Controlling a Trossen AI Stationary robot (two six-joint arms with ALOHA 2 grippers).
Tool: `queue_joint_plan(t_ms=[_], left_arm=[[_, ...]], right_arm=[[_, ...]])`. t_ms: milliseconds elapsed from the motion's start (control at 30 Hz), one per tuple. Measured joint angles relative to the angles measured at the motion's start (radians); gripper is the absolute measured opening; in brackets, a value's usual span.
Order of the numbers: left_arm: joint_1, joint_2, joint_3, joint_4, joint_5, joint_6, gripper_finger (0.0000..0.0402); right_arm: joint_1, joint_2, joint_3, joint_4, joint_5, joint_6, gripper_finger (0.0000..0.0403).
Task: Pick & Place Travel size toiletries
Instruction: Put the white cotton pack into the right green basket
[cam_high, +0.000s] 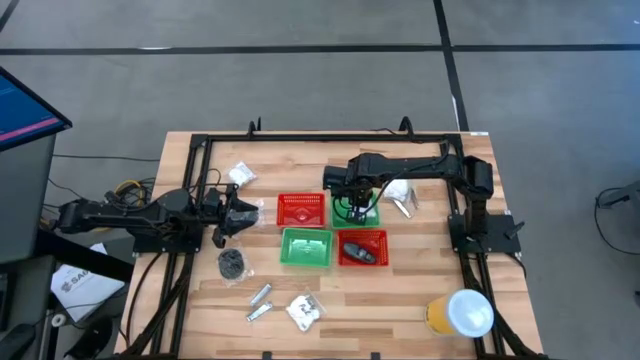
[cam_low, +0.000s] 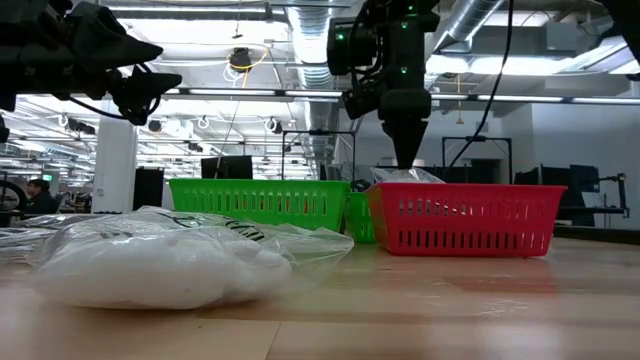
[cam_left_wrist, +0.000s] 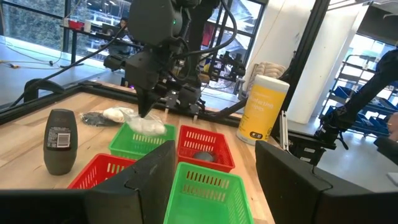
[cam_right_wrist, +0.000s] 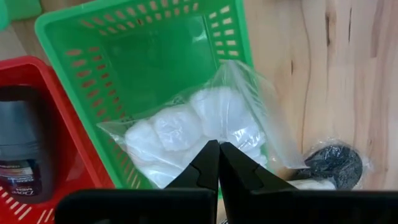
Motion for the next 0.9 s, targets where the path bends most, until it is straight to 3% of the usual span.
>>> queue_joint_plan(t_ms=[267,633,900], left_arm=[[0.0,0.0,0.0,0.0,0.0,0.0,0.0213],[0.0,0.0,0.0,0.0,0.0,0.0,0.0213],[0.0,0.002,0.0,0.0,0.0,0.0,0.0213]], right_arm=[[0.007,0.0,0.0,-0.002,0.001,0.0,0.0007],[0.006,0.0,0.0,-0.006,0.002,-0.016,0.0087],[0.022,-0.046,0.0,0.049,0.004,-0.033,0.0092]])
